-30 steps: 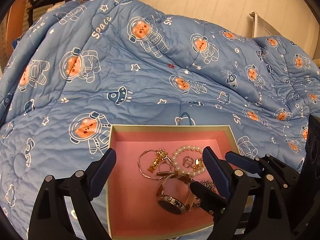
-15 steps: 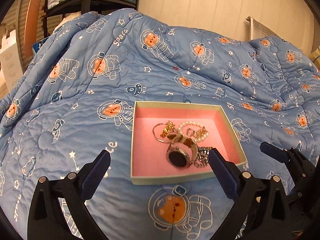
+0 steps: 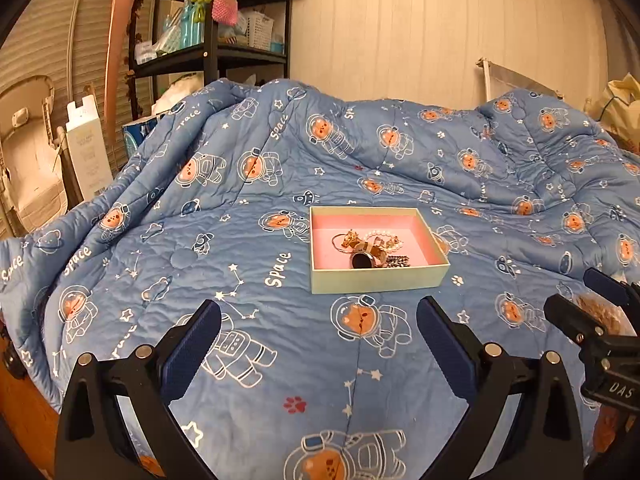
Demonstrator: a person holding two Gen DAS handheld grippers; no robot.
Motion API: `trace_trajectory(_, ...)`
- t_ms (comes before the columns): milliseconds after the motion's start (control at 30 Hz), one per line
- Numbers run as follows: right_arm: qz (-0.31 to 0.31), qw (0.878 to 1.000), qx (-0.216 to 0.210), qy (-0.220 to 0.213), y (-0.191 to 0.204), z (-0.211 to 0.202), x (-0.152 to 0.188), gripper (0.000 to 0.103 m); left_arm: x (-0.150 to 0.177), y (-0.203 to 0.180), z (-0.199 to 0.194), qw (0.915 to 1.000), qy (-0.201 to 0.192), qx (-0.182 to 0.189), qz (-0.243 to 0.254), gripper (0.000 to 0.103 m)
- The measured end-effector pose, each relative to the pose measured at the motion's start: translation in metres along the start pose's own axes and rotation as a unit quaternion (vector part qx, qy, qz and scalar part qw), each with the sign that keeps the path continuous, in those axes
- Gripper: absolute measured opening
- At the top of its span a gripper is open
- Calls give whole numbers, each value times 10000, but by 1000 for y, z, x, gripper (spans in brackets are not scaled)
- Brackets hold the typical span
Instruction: Organize jewelry
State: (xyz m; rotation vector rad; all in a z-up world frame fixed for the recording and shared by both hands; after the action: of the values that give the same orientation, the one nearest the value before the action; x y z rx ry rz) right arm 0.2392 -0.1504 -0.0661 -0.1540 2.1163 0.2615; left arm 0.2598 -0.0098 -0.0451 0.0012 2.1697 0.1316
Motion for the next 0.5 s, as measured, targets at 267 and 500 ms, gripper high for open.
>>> trace_trajectory(267,-328,9966,400,-641,30,-87,8,93,21,11,-95,9988,-465,-139,-117,96)
trace_trajectory(500,-112,9974,149,-692,43,-132,30,93,51,12,-146,9969,-704,-265,-214,96)
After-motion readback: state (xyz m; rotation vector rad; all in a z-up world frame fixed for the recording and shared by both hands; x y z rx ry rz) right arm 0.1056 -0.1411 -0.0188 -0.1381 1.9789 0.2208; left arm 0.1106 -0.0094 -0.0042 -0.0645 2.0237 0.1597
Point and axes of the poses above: each gripper's, at about its wrist camera, not at the fingertips, and z roughly the way its jaws point, y to its left, x to its underside, the point moved 7 cm from there along z, roughly the way its jaws point, and after that the axes turned 14 degrees about -x, right-handed, at the moved point
